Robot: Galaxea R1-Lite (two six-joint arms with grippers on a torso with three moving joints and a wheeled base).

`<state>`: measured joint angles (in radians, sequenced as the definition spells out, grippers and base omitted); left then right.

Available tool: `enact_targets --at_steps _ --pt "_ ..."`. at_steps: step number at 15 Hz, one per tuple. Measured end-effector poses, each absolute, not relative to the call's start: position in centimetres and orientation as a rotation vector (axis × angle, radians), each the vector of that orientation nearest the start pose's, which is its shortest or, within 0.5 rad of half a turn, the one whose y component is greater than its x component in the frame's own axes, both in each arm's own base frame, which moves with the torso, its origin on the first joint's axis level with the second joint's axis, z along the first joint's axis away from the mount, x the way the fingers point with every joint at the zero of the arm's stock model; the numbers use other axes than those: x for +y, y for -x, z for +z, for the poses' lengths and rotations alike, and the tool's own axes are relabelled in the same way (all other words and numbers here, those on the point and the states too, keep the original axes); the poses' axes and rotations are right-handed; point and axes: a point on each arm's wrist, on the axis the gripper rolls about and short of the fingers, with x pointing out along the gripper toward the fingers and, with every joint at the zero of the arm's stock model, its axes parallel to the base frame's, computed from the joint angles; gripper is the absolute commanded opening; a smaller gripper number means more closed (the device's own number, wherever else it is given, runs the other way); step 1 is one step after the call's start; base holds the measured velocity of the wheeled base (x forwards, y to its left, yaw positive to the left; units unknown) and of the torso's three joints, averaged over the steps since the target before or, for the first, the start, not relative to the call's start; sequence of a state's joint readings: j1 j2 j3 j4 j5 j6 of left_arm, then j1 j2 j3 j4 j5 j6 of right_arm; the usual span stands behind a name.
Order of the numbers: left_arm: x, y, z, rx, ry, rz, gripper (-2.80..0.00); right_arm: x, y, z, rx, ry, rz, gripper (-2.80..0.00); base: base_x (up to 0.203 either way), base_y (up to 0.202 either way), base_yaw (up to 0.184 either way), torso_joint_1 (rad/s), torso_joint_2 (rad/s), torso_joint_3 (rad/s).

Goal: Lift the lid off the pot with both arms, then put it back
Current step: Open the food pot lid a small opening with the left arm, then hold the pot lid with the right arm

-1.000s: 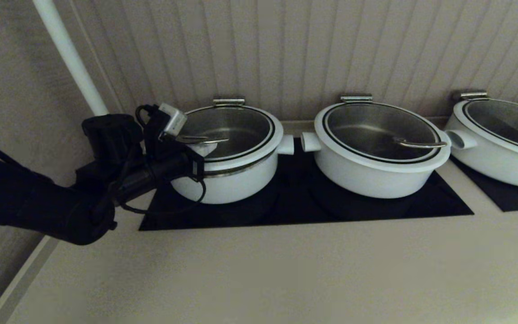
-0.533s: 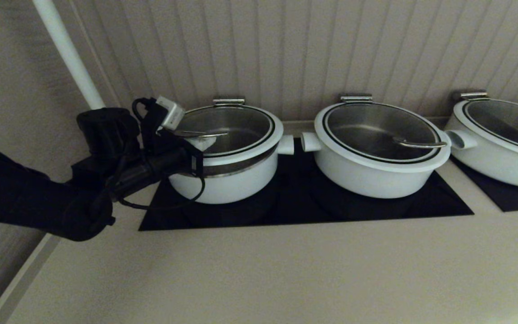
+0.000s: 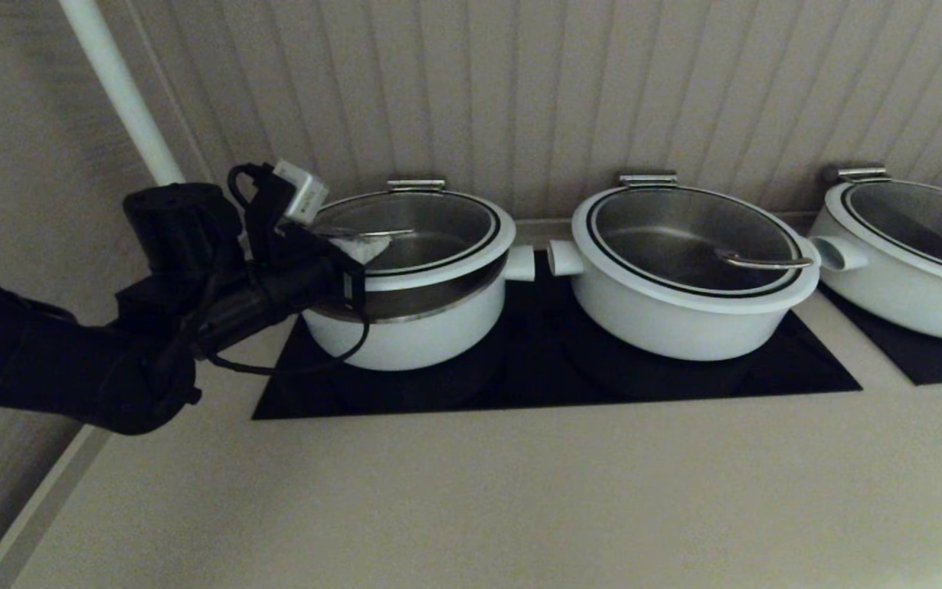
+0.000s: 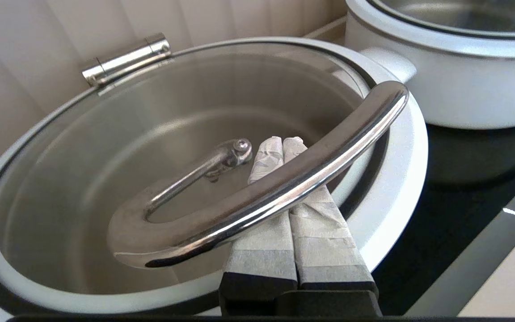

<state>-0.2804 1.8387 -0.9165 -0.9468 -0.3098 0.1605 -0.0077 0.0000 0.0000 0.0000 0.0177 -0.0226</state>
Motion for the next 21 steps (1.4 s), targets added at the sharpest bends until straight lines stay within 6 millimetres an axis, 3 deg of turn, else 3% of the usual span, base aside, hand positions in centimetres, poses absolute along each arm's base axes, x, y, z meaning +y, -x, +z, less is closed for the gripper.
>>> enact_targets --at_steps 14,21 --pt "-10.6 -34.3 20.2 -0.09 -0.156 -0.585 -2.8 0.1 2.3 7.6 -0.004 0.114 0.039 -2.8 0.0 0.0 0.0 0.0 0.0 0.0" --pt "-10.5 -34.4 20.1 -0.085 -0.156 -0.583 -2.8 0.2 2.7 10.6 -0.058 0.116 0.081 -2.8 0.0 0.0 0.0 0.0 0.0 0.0"
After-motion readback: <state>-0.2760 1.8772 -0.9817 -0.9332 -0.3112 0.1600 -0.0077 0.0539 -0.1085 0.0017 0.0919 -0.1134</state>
